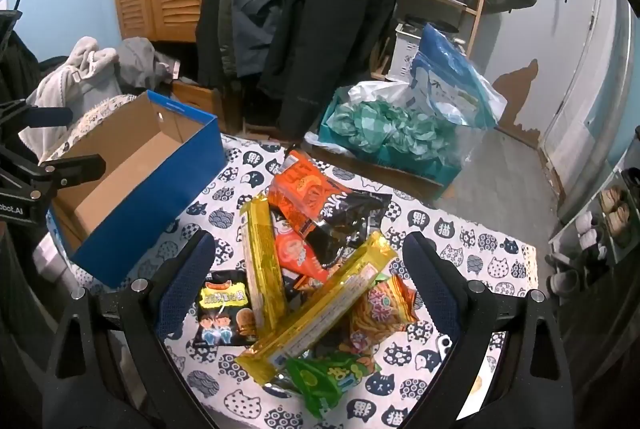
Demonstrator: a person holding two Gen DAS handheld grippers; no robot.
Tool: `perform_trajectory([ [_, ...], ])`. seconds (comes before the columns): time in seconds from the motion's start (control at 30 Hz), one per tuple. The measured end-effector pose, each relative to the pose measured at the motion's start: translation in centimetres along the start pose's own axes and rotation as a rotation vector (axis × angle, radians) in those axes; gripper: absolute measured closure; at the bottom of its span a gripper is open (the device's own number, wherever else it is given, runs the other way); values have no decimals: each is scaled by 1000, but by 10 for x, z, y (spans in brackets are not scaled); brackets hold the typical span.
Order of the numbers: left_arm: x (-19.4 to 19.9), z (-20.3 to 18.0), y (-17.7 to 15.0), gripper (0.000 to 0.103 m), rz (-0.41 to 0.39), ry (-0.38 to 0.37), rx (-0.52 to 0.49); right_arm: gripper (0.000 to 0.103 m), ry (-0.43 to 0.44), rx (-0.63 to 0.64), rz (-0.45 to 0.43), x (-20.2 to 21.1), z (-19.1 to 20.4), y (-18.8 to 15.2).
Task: Organize snacks
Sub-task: 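Move both grippers toward the snack pile on the table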
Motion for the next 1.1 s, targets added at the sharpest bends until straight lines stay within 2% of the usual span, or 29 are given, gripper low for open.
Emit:
perform_trajectory([
  [0.7,-3,-8,-7,0,9,-4,-9,10,0,1,5,0,-3,1],
  [0.9,-16,-15,-12,0,46,-10,-36,10,-14,7,14,0,-6,0],
  [1.1,-33,-31,-15,0,112,-47,-45,10,-47,-5,35,-1,-14,-11],
])
Point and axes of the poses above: each gripper's, at about its wrist camera, not at the fingertips, and x roughly against the way its jaws point, z to its left, y to its top, the point moved 5 cm from there along -x, roughly the way its jaws point, and after that the axes turned 5 degrees about -z, right-handed, at the moved point
